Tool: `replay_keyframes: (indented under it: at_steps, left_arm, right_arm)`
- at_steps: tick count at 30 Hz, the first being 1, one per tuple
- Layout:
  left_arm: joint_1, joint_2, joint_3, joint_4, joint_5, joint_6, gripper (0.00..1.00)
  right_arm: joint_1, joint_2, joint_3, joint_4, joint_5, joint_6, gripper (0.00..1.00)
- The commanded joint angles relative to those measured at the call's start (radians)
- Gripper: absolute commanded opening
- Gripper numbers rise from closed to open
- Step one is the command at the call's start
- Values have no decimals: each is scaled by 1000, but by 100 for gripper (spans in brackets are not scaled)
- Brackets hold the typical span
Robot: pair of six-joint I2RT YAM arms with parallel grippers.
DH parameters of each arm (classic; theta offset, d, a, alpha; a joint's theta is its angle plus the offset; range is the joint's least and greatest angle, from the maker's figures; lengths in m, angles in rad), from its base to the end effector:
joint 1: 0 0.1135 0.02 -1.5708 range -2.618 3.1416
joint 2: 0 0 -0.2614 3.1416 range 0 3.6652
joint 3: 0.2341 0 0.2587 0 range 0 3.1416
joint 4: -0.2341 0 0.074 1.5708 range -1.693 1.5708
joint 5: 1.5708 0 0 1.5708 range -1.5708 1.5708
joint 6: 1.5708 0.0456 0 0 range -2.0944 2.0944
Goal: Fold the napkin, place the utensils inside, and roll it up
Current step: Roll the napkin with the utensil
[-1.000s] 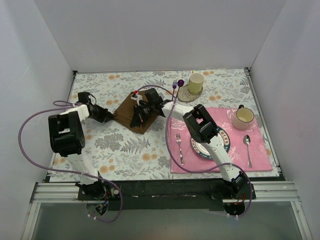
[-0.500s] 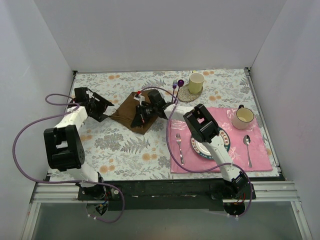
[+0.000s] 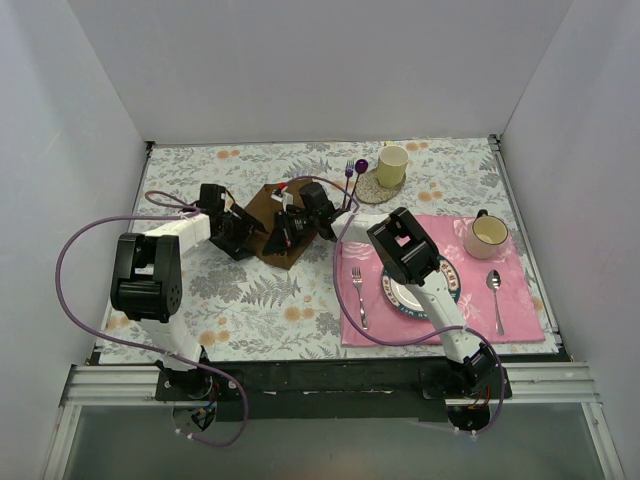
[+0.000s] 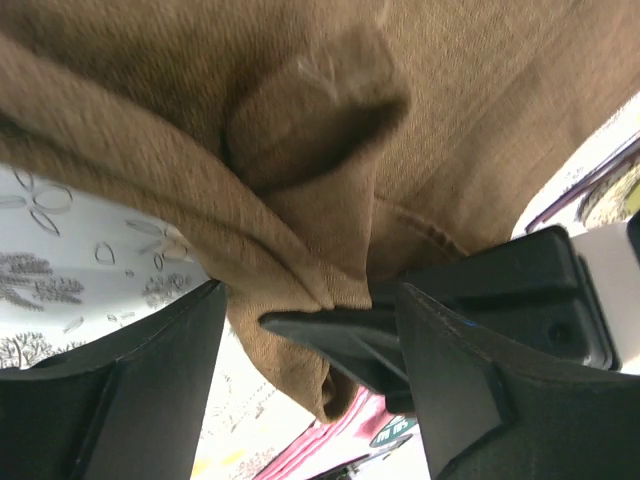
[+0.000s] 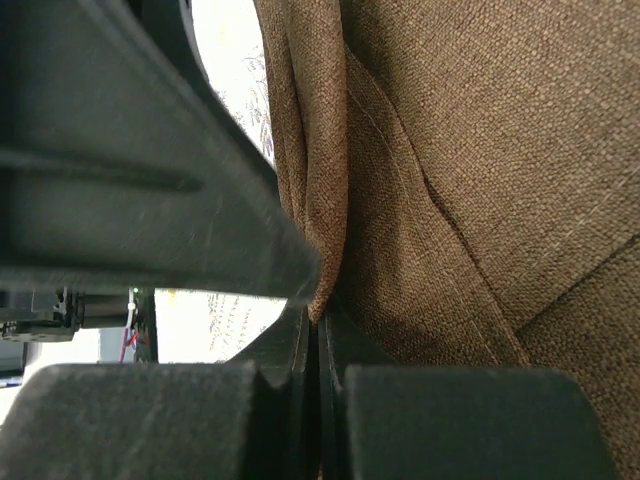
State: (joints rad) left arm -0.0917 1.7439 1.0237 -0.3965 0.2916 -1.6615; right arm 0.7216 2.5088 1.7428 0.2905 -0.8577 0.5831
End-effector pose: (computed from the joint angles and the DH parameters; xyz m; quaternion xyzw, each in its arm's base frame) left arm 0.3427 -0.0447 0.1444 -0.6582 0.7051 -0.2617 0.0337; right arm 0.3872 0.3866 0.0894 -0.2697 0.7596 0.5696 0.1608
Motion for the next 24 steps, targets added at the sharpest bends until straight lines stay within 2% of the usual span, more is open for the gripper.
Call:
replay_keyframes:
  at_steps: [1,7,14,17,20,24]
  left_arm:
    - [9,0,53,-13,-45,-24,63]
    - [7,-20,50,2,-71,-24,55]
    - [7,8,95,-24,-69,-11,41]
    - [3,-26,92,-30,-92,2,42]
    - [3,-44,85,-30,-100,2,48]
    - [1,-46,101,-45,-86,0,49]
  right_arm:
    - [-11,21,-25,-105,51,-57,1]
    - [-11,22,-2,-142,59,-88,1]
    - [-11,24,14,-188,74,-127,1]
    - [-11,24,20,-200,78,-140,1]
    - [-11,27,24,-202,75,-141,1]
    - [-11,28,24,-208,74,-146,1]
